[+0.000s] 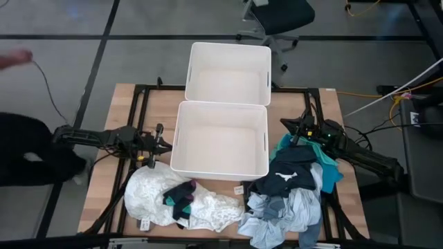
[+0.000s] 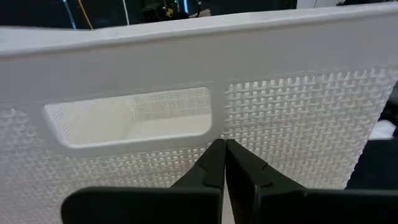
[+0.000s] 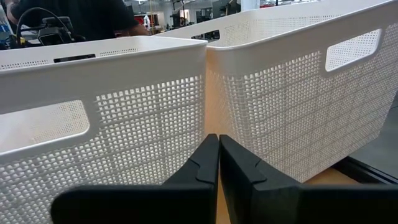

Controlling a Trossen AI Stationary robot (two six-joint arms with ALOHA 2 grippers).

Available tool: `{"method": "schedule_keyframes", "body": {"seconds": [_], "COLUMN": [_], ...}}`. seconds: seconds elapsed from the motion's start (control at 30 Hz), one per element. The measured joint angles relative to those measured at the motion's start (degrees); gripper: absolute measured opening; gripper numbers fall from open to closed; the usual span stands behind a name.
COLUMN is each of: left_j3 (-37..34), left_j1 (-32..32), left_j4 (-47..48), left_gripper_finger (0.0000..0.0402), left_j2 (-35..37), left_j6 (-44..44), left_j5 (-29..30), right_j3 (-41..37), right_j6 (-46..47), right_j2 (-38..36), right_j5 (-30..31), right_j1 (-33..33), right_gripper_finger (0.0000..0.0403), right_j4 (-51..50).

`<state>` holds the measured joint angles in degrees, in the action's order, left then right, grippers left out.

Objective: Sort clothes
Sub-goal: Put the white gown into the top white bin

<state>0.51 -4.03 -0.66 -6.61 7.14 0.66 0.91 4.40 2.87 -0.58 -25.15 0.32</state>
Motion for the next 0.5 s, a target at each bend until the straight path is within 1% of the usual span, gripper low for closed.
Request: {"method": "schedule_keyframes", "body": {"seconds": [0.1, 0.23, 0.33, 0.5], "left_j3": [-0.04, -0.04, -0.04, 0.01], "left_j1": [0.0, 0.0, 0.0, 0.0], "left_j4": [-1.07, -4.39, -4.92, -5.51], "left_gripper_finger": [0.0001, 0.0001, 0.0001, 0.0001], "left_j2": [-0.02, -0.02, -0.02, -0.02], "left_j6": [-2.45, -13.67, -20.23, -22.38], "left_j5": [-0.05, -0.06, -0.06, -0.06], "right_j3": [-0.01, -0.01, -0.04, -0.06], "right_j6": [0.0, -0.01, -0.01, -0.02], "right_j2": [0.0, 0.0, 0.0, 0.0], "right_j5": [0.0, 0.0, 0.0, 0.0], "right_j1": [0.0, 0.0, 0.0, 0.0], "right_gripper_finger": [0.0017, 0.0017, 0.0017, 0.0017], "right_j4": [-0.02, 0.03, 0.42, 0.92]}}
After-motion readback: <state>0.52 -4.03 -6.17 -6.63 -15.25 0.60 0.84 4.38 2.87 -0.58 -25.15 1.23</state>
